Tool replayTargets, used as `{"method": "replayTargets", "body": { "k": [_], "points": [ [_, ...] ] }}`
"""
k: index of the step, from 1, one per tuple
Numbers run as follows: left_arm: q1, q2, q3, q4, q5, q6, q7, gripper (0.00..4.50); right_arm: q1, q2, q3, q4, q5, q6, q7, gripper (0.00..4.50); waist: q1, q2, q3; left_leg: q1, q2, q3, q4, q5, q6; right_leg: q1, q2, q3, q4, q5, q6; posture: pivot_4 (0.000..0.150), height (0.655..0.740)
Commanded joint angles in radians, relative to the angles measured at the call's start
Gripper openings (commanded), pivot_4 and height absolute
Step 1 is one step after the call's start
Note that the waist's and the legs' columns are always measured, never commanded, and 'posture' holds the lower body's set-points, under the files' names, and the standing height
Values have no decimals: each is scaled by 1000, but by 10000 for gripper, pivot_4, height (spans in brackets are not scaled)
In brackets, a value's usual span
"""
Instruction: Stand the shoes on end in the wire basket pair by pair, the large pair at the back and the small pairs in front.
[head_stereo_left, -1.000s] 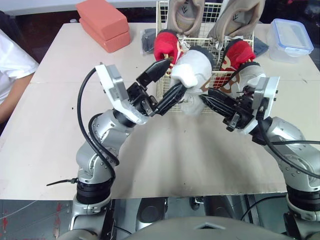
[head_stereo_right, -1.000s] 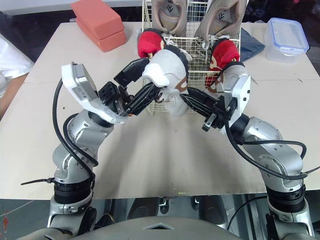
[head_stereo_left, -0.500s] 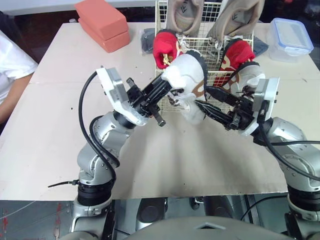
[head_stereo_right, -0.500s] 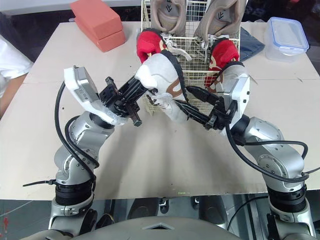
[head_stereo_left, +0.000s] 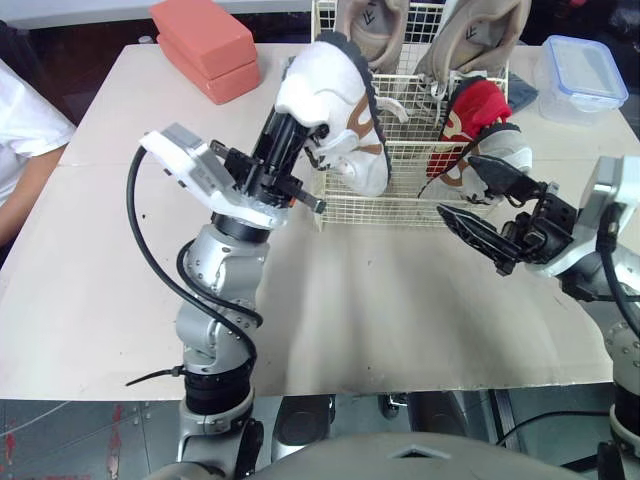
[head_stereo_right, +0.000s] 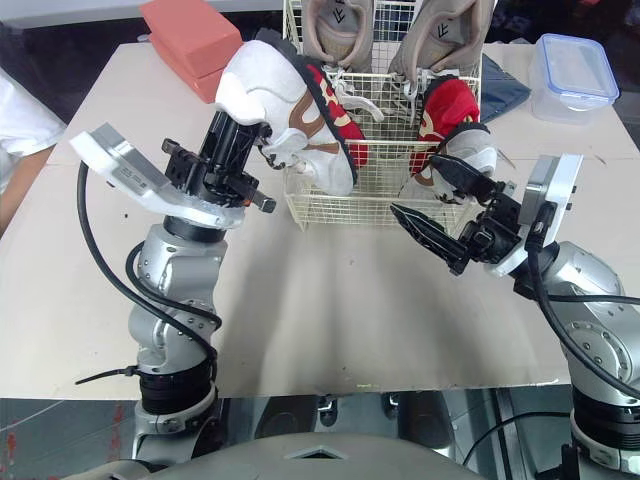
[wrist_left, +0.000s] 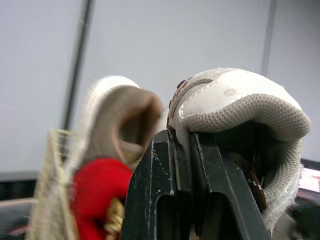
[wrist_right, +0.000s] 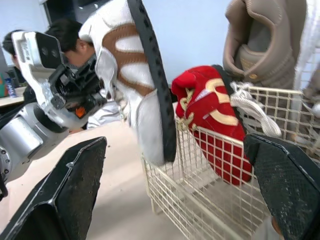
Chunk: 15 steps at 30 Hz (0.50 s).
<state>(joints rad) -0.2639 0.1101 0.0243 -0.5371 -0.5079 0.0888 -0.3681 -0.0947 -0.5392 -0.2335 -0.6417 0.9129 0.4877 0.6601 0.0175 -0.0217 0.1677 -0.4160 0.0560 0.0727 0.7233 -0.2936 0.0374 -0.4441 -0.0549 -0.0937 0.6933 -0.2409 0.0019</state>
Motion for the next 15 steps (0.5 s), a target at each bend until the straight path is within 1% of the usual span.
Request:
{"method": "replayTargets", "body": {
  "k": [1,7,15],
  "points": [
    [15,-29,-27,6,82,-80,28,0,4,-1,-27,-48,18,-39,6,43295,-1,0,0,0,0,0,0,0,0,0,0,0,0,0,0,1500,6860],
    [43,-61,-42,80,173,-161,52,0,45,18,-27,-54,-1,-90,14,43295,0,0,0,0,0,-1,0,0,0,0,0,-1,0,0,0,1500,6860],
    [100,-28,-49,101,225,-165,41,0,130,31,-35,-32,-50,-183,63,43295,0,0,0,0,0,0,0,0,0,0,0,0,0,0,0,1500,6860]
  ]
}}
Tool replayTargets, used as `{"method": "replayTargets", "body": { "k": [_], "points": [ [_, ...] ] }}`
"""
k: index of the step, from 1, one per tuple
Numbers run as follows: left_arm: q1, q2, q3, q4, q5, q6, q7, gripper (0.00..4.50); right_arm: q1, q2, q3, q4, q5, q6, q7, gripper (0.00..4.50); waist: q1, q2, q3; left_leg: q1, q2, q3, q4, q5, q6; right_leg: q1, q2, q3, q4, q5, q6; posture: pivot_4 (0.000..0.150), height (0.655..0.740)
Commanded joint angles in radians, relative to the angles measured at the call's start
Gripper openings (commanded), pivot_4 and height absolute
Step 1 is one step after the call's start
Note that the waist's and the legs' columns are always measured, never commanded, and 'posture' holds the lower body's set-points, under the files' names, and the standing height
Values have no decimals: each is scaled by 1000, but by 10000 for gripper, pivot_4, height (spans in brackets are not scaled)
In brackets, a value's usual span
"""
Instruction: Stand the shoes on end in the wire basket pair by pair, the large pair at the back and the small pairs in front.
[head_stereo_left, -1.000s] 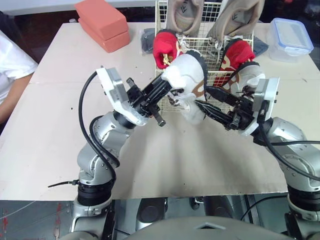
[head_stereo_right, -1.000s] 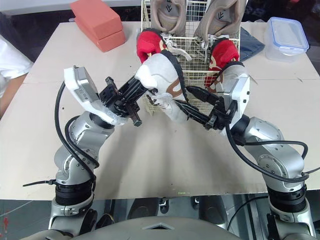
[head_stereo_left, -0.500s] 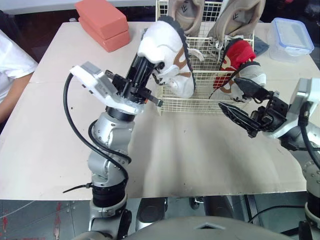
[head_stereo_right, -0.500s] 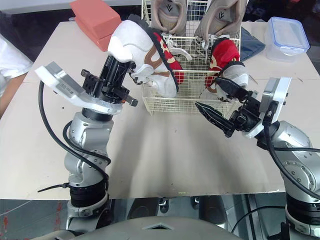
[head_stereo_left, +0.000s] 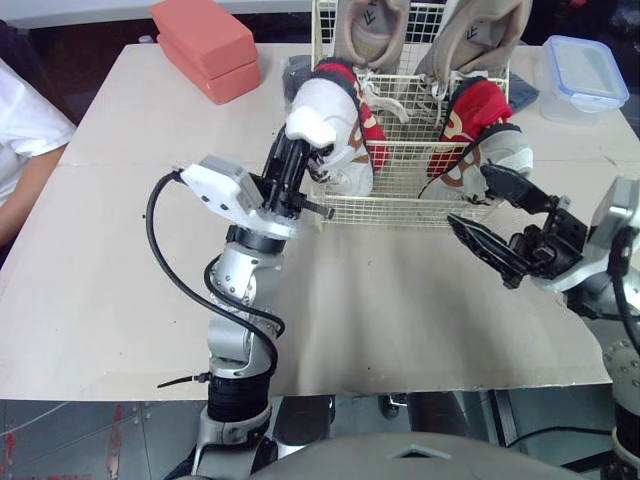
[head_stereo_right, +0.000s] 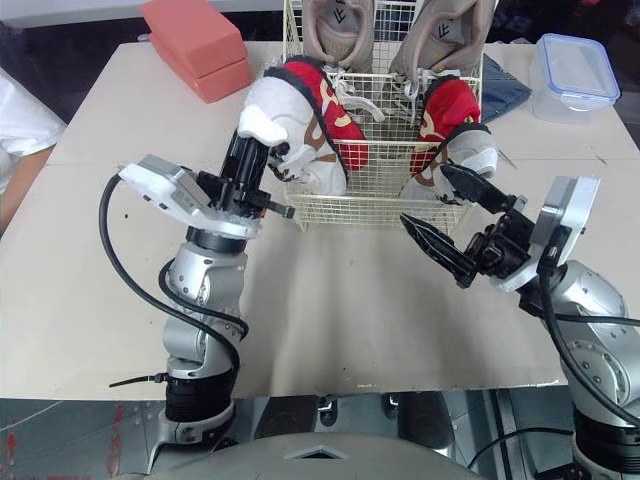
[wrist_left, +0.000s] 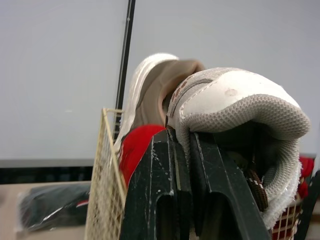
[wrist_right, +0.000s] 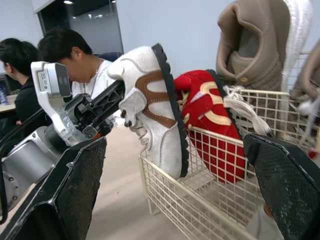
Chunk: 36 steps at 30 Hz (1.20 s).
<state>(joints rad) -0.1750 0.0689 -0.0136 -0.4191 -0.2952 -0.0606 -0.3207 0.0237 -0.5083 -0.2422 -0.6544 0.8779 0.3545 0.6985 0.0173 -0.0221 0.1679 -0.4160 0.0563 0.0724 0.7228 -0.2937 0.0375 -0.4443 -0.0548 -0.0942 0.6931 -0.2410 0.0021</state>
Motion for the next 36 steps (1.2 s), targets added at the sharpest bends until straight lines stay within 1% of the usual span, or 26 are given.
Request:
{"method": "replayTargets", "body": {
  "k": [1,5,11,16,22,23,25,26,28,31,32,33,36],
  "points": [
    [22,20,-12,-17,11,-11,-12,0,16,1,-24,-20,-16,-55,27,43295,-1,0,0,0,0,0,0,0,0,0,0,0,0,0,0,1500,6860],
    [58,45,-14,-22,-1,17,-18,0,37,6,-19,-27,-21,-73,28,43295,-1,0,0,1,0,0,0,0,0,0,0,0,0,0,0,1500,6860],
    [117,85,-19,-25,-11,84,-23,0,92,0,-19,-20,-77,-124,62,43295,-3,0,0,1,0,0,-1,0,0,0,0,0,0,0,0,1500,6860],
    [158,128,-28,-39,-60,197,-43,0,119,7,-6,0,-134,-181,97,43295,-4,1,-1,2,1,1,-2,0,0,0,0,1,0,0,0,1500,6860],
    [194,156,-20,-54,-125,234,-79,0,143,3,-1,1,-159,-204,118,43295,-4,3,-2,3,1,1,-2,0,0,0,1,2,0,0,0,1500,6860],
    [196,157,-16,-60,-145,240,-85,8374,143,2,0,2,-162,-206,120,45000,-4,3,-2,3,1,1,-2,0,0,0,1,2,0,0,0,1500,6860],
    [197,158,-11,-67,-164,247,-91,14187,136,1,1,2,-161,-205,117,45000,-2,3,-2,2,1,1,-2,0,0,0,1,2,0,0,0,1500,6860],
    [198,159,-7,-69,-167,249,-92,19266,133,0,1,3,-161,-204,116,45000,1,3,-2,2,1,1,-2,0,0,0,0,1,0,0,0,1500,6860],
    [195,159,1,-69,-166,240,-95,26867,128,0,3,4,-161,-203,115,45000,5,3,-2,2,0,0,-1,0,0,0,0,0,0,0,0,1500,6860],
    [192,155,8,-67,-163,230,-97,40156,124,1,4,6,-162,-203,113,45000,4,3,-2,2,0,0,0,0,0,0,0,1,1,0,0,1500,6860],
    [195,155,16,-71,-177,226,-105,43160,124,1,4,5,-162,-203,112,45000,4,3,-2,2,0,0,0,0,0,0,0,1,1,0,0,1500,6860],
    [200,155,24,-77,-196,228,-114,44143,124,2,3,6,-162,-203,111,45000,3,3,-2,2,0,0,0,0,0,0,0,1,1,0,0,1500,6860],
    [228,176,54,-104,-280,231,-180,44143,133,0,-6,7,-160,-205,113,45000,2,3,-2,1,0,0,-1,0,0,0,0,1,0,0,0,1500,6860]
  ]
}}
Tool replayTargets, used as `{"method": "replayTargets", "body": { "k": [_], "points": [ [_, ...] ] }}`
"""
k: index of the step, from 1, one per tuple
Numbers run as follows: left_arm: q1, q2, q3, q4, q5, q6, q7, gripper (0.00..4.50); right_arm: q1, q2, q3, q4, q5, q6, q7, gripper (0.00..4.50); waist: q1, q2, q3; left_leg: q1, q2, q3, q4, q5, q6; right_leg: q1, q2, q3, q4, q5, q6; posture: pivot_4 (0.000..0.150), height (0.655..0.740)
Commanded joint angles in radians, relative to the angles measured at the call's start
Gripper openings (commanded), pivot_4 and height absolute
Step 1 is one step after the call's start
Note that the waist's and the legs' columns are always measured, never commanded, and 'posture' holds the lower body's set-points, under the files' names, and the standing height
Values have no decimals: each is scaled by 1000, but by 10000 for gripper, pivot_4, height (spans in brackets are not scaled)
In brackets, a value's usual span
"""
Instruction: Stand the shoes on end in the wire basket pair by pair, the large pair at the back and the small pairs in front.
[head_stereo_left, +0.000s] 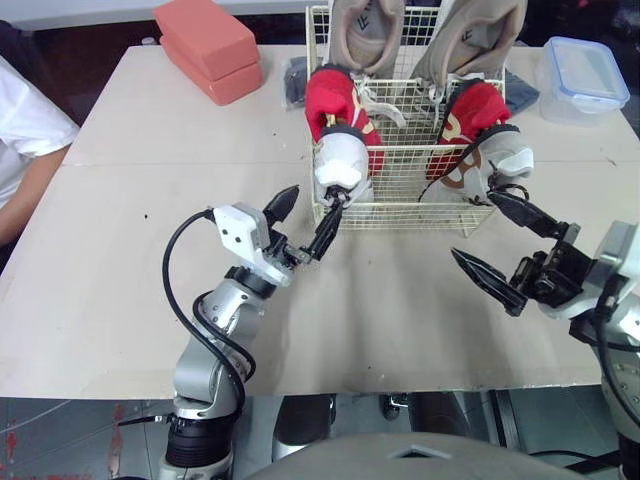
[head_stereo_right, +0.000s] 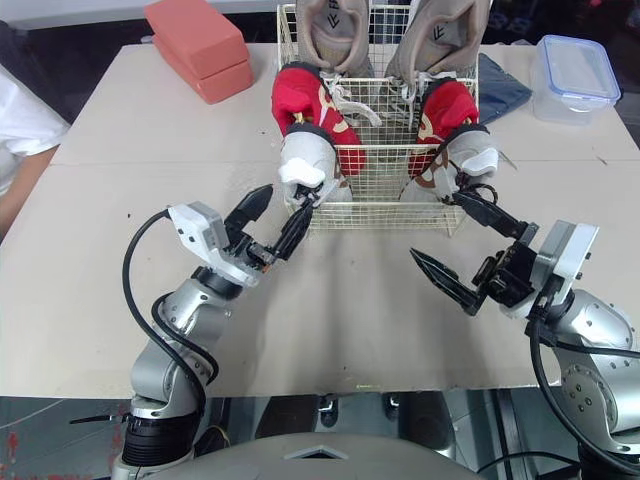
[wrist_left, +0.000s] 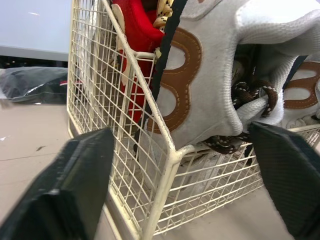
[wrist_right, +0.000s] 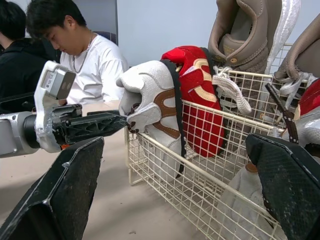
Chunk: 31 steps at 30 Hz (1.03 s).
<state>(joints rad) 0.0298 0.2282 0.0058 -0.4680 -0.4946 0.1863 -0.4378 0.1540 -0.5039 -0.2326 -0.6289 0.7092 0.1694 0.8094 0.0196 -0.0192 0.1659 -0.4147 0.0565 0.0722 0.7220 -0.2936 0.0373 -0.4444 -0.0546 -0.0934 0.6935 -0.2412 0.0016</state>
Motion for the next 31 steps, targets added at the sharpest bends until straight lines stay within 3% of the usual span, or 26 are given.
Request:
{"method": "replayTargets", "body": {
  "k": [1,8,13,18,24,31],
  "points": [
    [39,28,48,-65,-116,-14,-93,44143,9,-5,-21,-18,12,-21,4,45000,-2,0,0,0,0,0,0,0,0,0,0,0,0,0,0,1500,6860],
    [162,154,148,-99,-284,28,-263,44143,100,-33,-112,15,25,-42,55,45000,-3,0,0,0,0,0,0,0,0,0,0,0,0,0,0,1500,6860],
    [246,237,191,-4,-193,-4,-332,44143,193,-69,-203,166,-21,-108,164,45000,-2,1,0,1,0,0,0,0,0,0,0,0,0,-2,-3,1500,6860],
    [285,266,191,56,-86,-56,-341,44143,229,-115,-201,347,-112,-207,284,45000,-3,1,1,1,0,0,0,0,0,0,0,0,0,-2,-4,1500,6860],
    [303,257,211,53,-36,-53,-294,44143,176,-154,-178,547,-166,-248,361,45000,-3,2,1,1,0,1,0,0,0,-1,-1,0,0,-3,-4,1500,6860],
    [348,282,209,11,-29,-43,-309,44143,118,-156,-160,644,-179,-264,408,45000,-3,2,1,0,1,1,0,0,0,-1,-1,1,0,-3,-4,1500,6860]
  ]
}}
